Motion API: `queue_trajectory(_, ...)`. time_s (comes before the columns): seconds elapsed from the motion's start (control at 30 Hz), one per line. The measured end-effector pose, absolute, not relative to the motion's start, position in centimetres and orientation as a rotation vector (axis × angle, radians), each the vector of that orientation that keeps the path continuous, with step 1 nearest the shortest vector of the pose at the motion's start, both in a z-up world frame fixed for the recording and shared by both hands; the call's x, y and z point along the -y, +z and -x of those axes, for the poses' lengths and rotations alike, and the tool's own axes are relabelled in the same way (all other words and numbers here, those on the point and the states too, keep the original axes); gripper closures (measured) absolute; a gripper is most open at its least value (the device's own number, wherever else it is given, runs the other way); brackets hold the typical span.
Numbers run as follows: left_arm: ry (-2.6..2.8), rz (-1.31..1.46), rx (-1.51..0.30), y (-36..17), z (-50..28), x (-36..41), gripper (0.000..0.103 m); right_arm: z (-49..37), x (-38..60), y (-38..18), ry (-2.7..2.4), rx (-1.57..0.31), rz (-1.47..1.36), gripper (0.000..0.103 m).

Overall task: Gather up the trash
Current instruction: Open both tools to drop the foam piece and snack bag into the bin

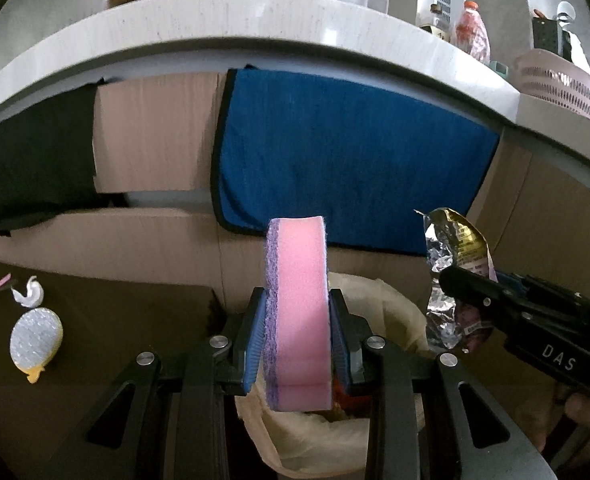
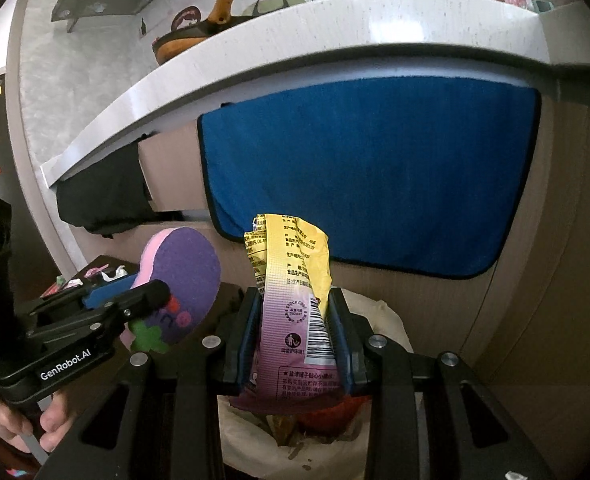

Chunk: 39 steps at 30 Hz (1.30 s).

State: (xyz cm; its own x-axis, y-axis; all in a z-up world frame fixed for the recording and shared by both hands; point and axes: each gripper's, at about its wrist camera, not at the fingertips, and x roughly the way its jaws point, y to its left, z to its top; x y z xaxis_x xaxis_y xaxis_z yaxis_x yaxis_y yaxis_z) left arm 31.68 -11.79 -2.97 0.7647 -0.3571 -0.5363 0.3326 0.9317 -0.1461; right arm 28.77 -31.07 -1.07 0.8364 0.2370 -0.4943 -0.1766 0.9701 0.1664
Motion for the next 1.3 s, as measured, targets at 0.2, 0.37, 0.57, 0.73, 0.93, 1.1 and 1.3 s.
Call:
queue_trajectory(0.2, -0.387, 0.055, -0.629, -4.1, -32.6, 12.0, 0.072, -29.4, 31.2, -2.1, 0.216, -0.561, -0.124, 0.072)
queue_trajectory(0.37, -0.441, 0.110, -0.683, -5.3, -33.8, 11.9, 0.070, -30.2, 31.4, -2.9, 0.205, -0.581, -0.132, 0.072)
queue_trajectory(0.57, -0.523, 0.223, -0.749, -6.2, -35.1, 10.8, 0.049, -31.0, 32.2, -3.9, 0.175, -0.611, -0.178, 0.064)
queue_trajectory(0.73, -0.482, 0.267, -0.758, -6.1, -35.5, 9.2, 0.049, -31.4, 32.6, -4.8, 0.173, -0.639, -0.224, 0.064)
queue_trajectory(0.93, -0.424, 0.290, -0.771, -6.6, -35.2, 6.4, 0.049, -32.3, 31.9, -5.8, 0.210, -0.687, -0.228, 0.053)
queue_trajectory(1.1, -0.367, 0.291, -0.770, -6.9, -34.5, 3.4, 0.049, -32.4, 30.8, -6.3, 0.217, -0.683, -0.227, 0.051)
queue_trajectory(1.3, -0.289, 0.287, -0.740, -7.1, -33.3, -1.9, 0.049, -32.4, 28.2, -5.2, 0.237, -0.673, -0.182, 0.050)
